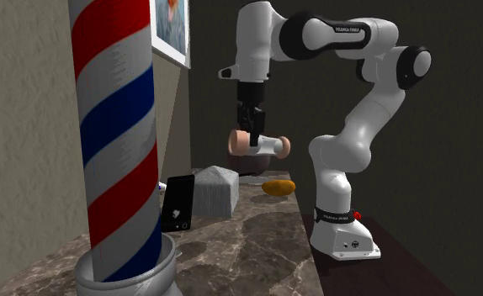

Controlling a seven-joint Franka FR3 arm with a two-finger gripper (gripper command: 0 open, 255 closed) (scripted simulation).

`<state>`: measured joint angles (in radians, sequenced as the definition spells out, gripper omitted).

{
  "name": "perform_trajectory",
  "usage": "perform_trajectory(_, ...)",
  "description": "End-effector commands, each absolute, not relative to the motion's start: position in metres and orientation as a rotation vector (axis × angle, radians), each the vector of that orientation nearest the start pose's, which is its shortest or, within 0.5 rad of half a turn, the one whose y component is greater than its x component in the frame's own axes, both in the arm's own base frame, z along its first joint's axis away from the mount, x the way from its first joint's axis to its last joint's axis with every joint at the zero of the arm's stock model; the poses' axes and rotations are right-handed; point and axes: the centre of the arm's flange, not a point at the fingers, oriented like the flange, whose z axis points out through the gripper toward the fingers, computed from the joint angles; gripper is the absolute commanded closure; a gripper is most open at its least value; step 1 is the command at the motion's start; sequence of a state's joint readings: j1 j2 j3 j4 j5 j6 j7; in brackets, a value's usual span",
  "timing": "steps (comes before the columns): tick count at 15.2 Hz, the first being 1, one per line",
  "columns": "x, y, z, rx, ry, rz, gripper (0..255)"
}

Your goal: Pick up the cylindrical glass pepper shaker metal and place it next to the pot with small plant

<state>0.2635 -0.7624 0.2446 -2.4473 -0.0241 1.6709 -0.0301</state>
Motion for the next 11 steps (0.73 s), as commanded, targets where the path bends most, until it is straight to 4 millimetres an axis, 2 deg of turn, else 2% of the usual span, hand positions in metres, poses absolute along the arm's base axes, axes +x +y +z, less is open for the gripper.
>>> perform_trajectory(1, 0.277, 0.166, 0.551, -3.243, -0.781, -0.017, 255)
perform_trajectory(11, 0.277, 0.166, 0.604, -3.243, -0.781, -0.017, 255)
